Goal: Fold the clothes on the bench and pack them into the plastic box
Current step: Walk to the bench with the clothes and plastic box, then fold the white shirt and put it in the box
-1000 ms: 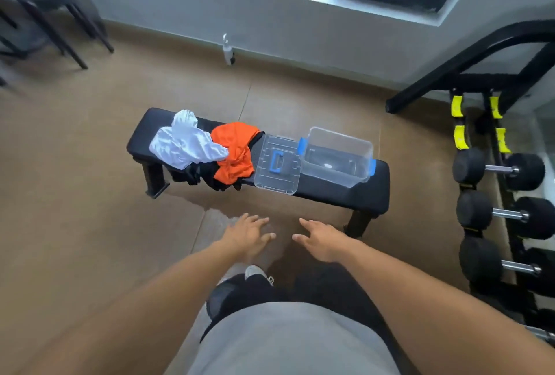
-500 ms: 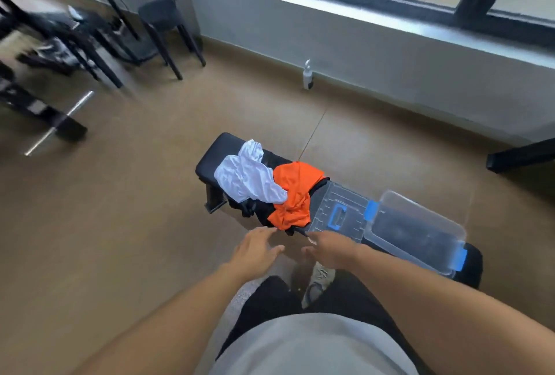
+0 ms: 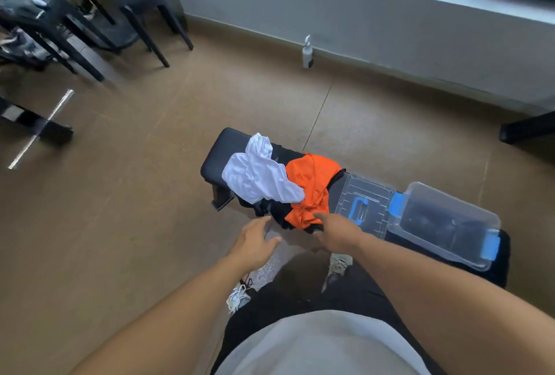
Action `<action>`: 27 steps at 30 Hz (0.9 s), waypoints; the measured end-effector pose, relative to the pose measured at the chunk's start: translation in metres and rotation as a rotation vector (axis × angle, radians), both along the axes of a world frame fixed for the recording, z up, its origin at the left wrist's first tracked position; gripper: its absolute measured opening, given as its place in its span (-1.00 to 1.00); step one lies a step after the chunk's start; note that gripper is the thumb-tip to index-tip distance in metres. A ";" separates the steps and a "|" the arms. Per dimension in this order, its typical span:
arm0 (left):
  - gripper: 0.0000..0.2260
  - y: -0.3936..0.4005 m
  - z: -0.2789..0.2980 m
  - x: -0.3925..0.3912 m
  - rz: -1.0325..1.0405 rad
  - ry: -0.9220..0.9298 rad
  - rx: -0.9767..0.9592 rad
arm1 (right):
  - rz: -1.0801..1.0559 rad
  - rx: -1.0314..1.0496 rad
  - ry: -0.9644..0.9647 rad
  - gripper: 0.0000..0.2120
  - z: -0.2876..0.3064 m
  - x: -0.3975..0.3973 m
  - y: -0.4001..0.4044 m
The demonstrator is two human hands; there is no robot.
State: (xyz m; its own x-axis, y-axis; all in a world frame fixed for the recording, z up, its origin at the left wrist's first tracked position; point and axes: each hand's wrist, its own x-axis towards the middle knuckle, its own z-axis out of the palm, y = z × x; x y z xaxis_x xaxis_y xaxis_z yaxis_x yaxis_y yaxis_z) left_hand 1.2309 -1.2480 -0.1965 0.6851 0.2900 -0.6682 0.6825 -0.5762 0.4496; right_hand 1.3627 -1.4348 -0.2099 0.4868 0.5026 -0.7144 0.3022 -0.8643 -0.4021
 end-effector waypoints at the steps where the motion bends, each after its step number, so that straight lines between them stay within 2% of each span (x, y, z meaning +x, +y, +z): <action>1: -0.41 0.010 -0.005 0.003 -0.015 -0.006 -0.015 | -0.046 -0.001 0.006 -0.47 -0.005 -0.003 0.006; 5: -0.41 0.049 -0.042 0.005 -0.055 -0.020 -0.076 | -0.243 -0.004 0.006 -0.44 -0.034 -0.019 0.039; 9: -0.48 0.081 -0.109 0.008 -0.086 -0.088 -0.104 | -0.394 0.033 -0.012 -0.45 -0.096 -0.028 0.076; 13: -0.47 0.099 -0.193 0.020 -0.116 -0.143 -0.083 | -0.409 0.099 -0.072 -0.45 -0.176 -0.017 0.103; 17: -0.47 0.094 -0.281 0.037 -0.008 -0.226 -0.038 | -0.420 0.239 -0.238 -0.48 -0.252 0.013 0.115; 20: -0.48 0.081 -0.337 0.066 -0.028 -0.389 0.073 | -0.357 0.275 -0.396 -0.47 -0.302 0.037 0.111; 24: -0.48 0.083 -0.407 0.106 -0.029 -0.587 0.228 | -0.235 0.271 -0.499 -0.54 -0.360 0.053 0.108; 27: -0.50 0.074 -0.444 0.109 -0.121 -0.674 0.518 | -0.205 0.285 -0.680 -0.60 -0.386 0.056 0.113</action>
